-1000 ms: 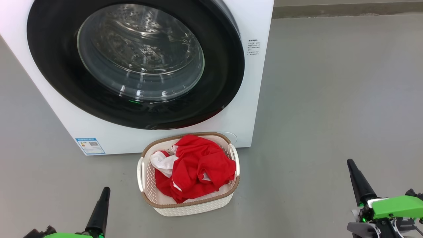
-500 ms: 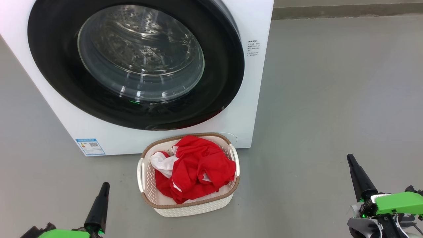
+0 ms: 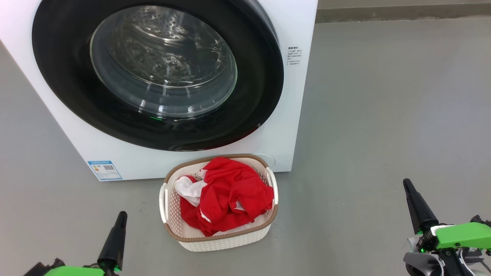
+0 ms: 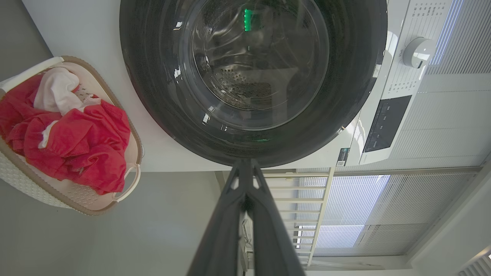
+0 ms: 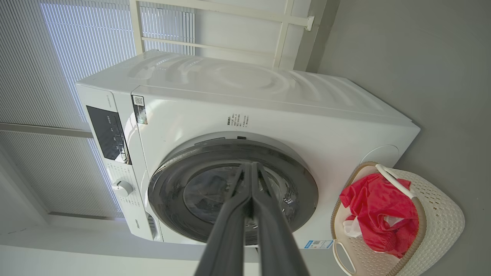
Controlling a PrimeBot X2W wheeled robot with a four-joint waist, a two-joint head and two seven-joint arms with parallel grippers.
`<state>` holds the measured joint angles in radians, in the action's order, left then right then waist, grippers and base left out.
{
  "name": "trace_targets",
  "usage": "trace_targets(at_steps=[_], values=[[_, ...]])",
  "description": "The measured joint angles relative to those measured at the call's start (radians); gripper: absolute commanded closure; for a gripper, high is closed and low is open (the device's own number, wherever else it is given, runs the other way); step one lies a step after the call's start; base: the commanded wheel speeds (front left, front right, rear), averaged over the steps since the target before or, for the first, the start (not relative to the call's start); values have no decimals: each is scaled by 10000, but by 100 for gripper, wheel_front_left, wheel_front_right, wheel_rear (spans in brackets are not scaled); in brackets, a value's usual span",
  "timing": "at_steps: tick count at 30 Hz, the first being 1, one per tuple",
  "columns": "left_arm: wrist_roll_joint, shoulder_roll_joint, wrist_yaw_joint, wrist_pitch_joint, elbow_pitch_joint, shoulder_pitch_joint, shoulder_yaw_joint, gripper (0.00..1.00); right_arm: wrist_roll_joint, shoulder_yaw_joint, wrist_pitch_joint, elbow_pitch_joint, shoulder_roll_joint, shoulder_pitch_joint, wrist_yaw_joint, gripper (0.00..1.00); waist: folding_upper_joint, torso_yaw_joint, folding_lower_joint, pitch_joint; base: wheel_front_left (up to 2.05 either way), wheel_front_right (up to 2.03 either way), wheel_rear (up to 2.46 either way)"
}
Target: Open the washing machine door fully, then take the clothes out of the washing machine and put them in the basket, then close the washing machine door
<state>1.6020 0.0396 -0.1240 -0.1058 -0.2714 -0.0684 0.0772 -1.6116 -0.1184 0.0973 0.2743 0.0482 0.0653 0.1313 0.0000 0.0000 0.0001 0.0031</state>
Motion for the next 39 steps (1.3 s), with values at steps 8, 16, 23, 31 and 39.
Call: trace_targets(at_steps=[8,16,23,31,39], values=[[0,0,0,0,0,0,4,100,0,-8,12,0,0,0,0,100,0,0,-1,0,0,0,0],[0,0,0,0,0,0,4,100,0,-13,13,0,-4,0,0,100,0,0,0,0,0,0,0],[0,0,0,0,0,0,6,100,0,-19,15,0,-4,0,0,100,0,0,0,0,0,0,0],[0,0,0,0,0,0,8,100,2,-29,46,0,-8,0,0,100,0,0,0,0,0,0,0],[0,0,0,-2,0,0,8,100,2,-36,86,0,-12,0,-2,100,0,0,0,0,0,0,0]])
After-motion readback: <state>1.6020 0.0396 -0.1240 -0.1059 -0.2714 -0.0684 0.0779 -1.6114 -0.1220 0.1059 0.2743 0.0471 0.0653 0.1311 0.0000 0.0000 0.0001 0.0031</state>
